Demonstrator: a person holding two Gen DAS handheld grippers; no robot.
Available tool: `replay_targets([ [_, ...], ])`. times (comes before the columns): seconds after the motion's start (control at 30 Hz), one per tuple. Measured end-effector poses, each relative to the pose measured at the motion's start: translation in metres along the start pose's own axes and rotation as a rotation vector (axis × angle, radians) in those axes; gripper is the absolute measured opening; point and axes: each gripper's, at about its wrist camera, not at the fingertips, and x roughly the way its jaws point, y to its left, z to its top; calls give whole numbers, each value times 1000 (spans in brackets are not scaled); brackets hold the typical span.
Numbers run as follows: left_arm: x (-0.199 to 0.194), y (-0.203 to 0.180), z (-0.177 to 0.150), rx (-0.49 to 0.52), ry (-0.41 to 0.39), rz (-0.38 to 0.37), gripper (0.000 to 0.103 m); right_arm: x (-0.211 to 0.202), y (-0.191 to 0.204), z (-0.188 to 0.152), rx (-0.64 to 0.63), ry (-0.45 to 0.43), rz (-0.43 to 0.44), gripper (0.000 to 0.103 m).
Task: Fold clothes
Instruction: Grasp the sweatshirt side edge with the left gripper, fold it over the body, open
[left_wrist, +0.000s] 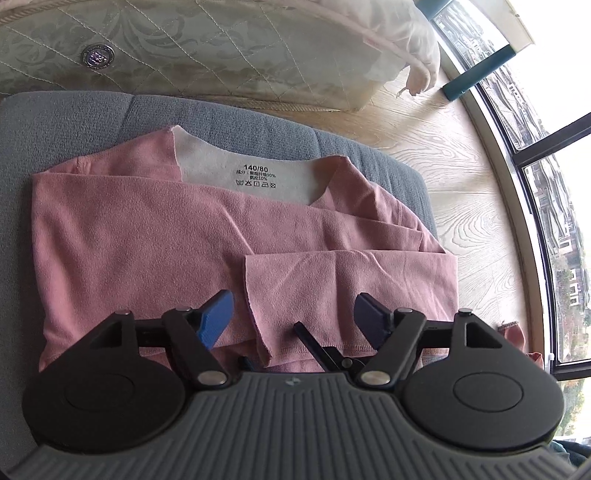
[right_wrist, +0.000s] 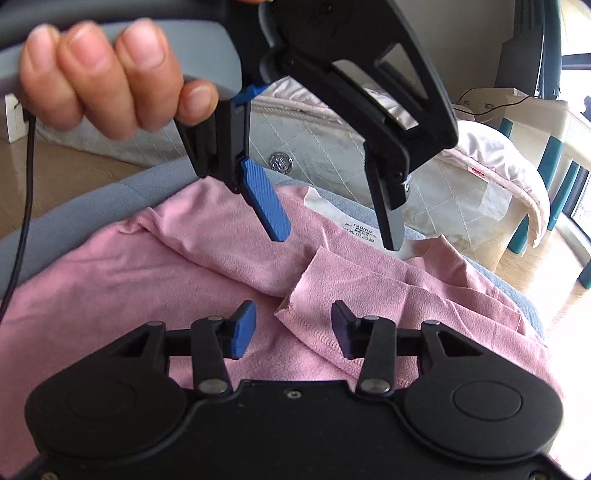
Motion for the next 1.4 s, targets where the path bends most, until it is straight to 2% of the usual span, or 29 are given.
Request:
replay_targets([
  [0.07,1,1,-1,-1,7,-12,77,1,-1,-1,20,-8,-13,40],
  [0.13,1,1,0,-7,8,-20,77,-1,-4,-1,46,-23,-14,19],
  [0.17,1,2,0,-11,8,-24,77,-5,-7,1,62,-33,-10,4],
  [0.4,12,-1,-4,-62,37,-61,76,-29,-25,11,169,-106,22,3],
  [0.47,17,-7,-5,-36,45,-46,73,-36,-31,14,199,-127,32,3],
  [0.53,21,-14,-6,-6,50,-46,37,-43,-36,17,230,-147,41,3],
  [0.6,21,-23,-8,17,41,-57,11,-48,-39,21,237,-155,56,3],
  [0.7,19,-37,-10,116,25,-15,5,-57,-36,23,224,-157,78,3],
  [0.73,18,-37,-9,113,24,-26,4,-59,-37,22,226,-160,78,3],
  [0.77,16,-33,-9,92,19,-53,3,-61,-40,21,225,-158,93,4],
  [0.93,-1,-18,-1,40,-9,-96,3,-72,-60,13,234,-134,181,11],
  [1.1,-37,1,10,-3,-89,-109,3,-72,-75,5,303,-125,178,25],
  [1.27,-81,40,19,-70,-198,-59,3,-73,-87,-3,340,-98,148,32],
  [1.33,-85,60,18,-112,-204,-26,3,-74,-94,-6,365,-103,146,33],
  [1.4,-77,79,16,-166,-177,-21,3,-74,-98,-8,380,-103,141,34],
])
